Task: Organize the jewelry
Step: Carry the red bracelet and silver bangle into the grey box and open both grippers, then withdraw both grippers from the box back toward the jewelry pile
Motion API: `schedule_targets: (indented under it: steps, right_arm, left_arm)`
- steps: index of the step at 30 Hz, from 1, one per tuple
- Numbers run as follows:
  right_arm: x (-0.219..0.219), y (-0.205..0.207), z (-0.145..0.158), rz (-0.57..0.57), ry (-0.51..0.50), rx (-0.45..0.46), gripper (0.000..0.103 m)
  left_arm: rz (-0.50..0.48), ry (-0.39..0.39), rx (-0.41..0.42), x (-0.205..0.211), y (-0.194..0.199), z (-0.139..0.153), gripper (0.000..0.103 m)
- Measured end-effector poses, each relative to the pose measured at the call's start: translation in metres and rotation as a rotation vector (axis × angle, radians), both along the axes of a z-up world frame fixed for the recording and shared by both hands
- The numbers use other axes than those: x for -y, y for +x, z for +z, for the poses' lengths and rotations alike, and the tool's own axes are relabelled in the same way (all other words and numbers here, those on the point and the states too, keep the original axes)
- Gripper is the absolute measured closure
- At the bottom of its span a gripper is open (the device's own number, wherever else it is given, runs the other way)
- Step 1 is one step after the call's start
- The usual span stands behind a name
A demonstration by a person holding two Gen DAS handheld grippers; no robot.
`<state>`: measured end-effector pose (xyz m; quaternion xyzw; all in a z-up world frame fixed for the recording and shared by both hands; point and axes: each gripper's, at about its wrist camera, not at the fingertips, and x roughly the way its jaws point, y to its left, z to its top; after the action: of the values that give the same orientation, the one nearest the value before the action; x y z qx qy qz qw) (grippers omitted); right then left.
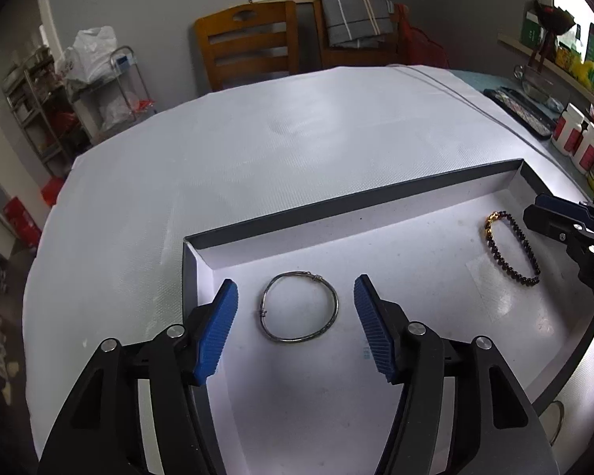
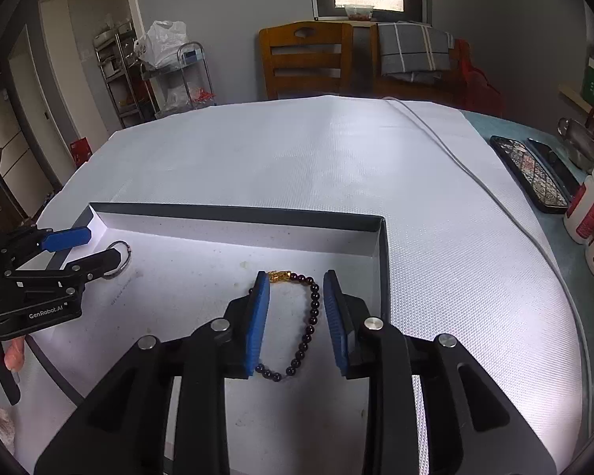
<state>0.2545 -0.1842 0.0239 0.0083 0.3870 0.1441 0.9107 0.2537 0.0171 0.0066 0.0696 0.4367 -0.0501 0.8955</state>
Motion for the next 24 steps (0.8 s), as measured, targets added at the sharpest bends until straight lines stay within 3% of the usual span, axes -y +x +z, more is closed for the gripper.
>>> schedule_targets:
  steps: [4, 7, 11, 14, 18, 24]
  right_arm:
    - [0.007, -0.009, 0.014, -0.012, 0.024, 0.041, 0.048]
    - [0.010, -0.023, 0.032, -0.009, 0.048, 0.103, 0.029]
    - [0.012, -0.048, 0.053, -0.007, 0.066, 0.175, 0.007]
    - [0.014, -0.068, 0.061, -0.020, 0.060, 0.209, 0.006]
    - [0.023, -0.094, 0.066, -0.048, 0.044, 0.242, 0.006]
    - [0.030, -0.133, 0.058, -0.060, -0.026, 0.261, 0.006]
  left_arm:
    - [0.010, -0.064, 0.044, -0.007, -0.017, 0.013, 0.033]
    - [0.022, -0.093, 0.094, -0.013, -0.035, 0.029, 0.019]
    - [0.040, -0.124, 0.157, -0.021, -0.061, 0.048, 0.010]
    - [0.055, -0.107, 0.202, -0.025, -0.083, 0.059, 0.008]
    - [0.071, -0.144, 0.243, -0.034, -0.113, 0.068, 0.005]
    - [0.077, -0.156, 0.248, -0.039, -0.155, 0.062, 0.003]
